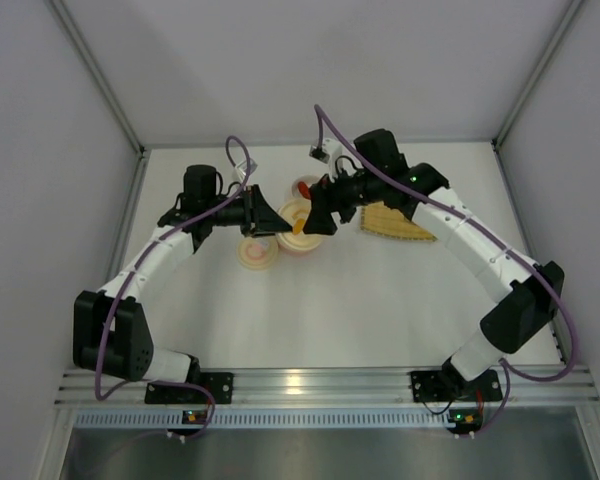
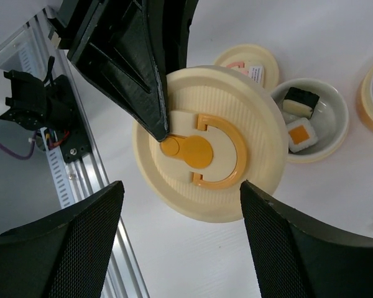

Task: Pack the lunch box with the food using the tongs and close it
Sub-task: Adjust the box lid.

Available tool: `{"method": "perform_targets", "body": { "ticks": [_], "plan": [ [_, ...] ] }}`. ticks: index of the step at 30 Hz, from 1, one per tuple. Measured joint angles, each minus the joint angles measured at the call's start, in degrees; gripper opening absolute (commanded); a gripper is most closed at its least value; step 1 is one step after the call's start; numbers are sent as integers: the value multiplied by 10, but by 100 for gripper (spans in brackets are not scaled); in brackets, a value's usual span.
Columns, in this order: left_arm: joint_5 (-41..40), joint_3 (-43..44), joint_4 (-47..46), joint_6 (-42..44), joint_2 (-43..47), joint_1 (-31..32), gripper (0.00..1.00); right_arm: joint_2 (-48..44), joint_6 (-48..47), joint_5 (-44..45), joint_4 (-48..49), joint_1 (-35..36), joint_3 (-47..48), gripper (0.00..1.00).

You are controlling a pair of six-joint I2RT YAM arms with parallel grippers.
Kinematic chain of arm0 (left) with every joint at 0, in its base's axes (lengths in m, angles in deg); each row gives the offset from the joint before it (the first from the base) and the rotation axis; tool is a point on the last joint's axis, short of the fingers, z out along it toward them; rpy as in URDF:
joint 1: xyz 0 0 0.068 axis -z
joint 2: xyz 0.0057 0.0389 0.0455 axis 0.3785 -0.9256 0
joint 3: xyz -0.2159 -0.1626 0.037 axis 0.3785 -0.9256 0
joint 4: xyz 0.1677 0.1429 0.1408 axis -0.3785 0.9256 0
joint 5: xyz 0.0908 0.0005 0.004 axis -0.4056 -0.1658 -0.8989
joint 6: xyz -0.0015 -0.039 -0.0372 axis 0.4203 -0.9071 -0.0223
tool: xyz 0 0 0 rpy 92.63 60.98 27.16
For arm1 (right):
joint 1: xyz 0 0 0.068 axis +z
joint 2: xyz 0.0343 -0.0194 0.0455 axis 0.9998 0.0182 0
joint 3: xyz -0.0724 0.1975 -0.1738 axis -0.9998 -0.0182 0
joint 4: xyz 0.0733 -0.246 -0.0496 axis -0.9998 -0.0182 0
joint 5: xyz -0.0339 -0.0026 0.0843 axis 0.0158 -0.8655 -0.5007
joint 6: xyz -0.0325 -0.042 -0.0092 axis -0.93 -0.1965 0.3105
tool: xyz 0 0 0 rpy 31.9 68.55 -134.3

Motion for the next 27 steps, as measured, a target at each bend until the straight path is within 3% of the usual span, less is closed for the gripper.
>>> {"method": "perform_targets", "body": {
  "ticks": [17, 23, 27],
  "plan": [
    [11, -8, -15, -21, 0, -1, 0, 42, 2, 11, -10, 16, 15, 74],
    [24, -23, -19, -27, 1, -7, 0, 52, 22, -28, -14, 10, 14, 64],
    [23, -24, -28, -28, 1, -5, 0, 57, 79, -136, 13, 0, 4, 50]
  ]
}}
